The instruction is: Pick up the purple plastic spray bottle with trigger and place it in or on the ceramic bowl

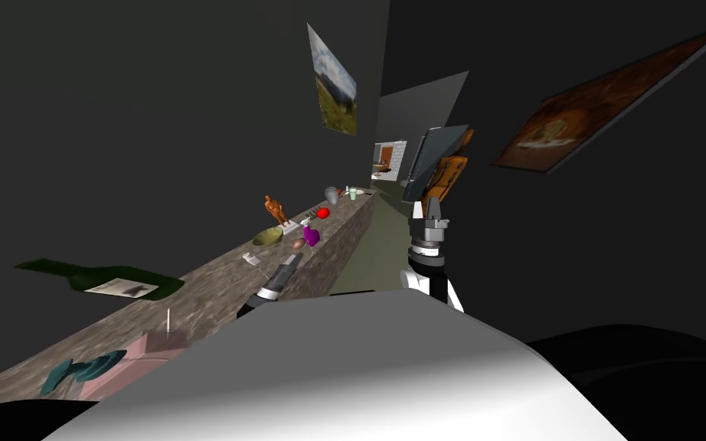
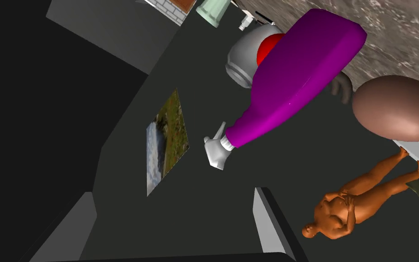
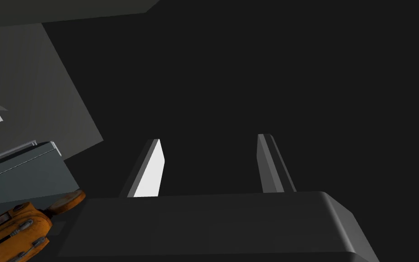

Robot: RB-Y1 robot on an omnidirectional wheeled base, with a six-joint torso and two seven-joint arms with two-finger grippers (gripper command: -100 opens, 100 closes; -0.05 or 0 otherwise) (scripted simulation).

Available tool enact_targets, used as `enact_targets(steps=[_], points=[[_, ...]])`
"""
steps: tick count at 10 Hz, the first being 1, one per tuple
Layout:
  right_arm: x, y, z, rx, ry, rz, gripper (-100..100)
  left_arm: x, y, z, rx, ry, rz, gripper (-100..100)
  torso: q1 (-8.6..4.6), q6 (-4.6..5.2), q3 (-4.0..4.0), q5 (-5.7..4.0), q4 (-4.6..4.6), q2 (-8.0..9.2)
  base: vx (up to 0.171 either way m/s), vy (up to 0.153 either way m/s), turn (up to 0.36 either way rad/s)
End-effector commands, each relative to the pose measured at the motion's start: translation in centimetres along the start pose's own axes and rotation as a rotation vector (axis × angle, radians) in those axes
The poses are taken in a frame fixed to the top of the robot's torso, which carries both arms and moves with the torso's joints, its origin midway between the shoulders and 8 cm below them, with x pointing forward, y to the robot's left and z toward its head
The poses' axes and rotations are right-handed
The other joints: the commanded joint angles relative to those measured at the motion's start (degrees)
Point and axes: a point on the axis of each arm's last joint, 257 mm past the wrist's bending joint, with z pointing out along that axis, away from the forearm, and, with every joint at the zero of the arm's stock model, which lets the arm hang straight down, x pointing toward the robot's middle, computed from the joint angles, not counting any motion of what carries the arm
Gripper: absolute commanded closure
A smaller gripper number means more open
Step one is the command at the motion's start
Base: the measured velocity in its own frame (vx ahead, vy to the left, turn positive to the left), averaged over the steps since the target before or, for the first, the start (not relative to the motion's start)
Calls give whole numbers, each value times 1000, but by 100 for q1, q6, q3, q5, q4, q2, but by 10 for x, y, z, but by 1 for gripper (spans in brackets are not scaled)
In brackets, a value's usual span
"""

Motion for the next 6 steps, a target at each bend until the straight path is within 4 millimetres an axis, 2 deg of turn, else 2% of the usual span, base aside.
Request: enact_targets(steps=[1,6], points=[[0,0,0,0,0,0,0,13,14,-7,-19,64,63,-100,0,0,0,0,0,0,19,32,-113],[0,0,0,0,0,0,0,24,58,-22,-56,220,254,-100,-3,-1,-5,-1,-2,-9,28,31,-137]])
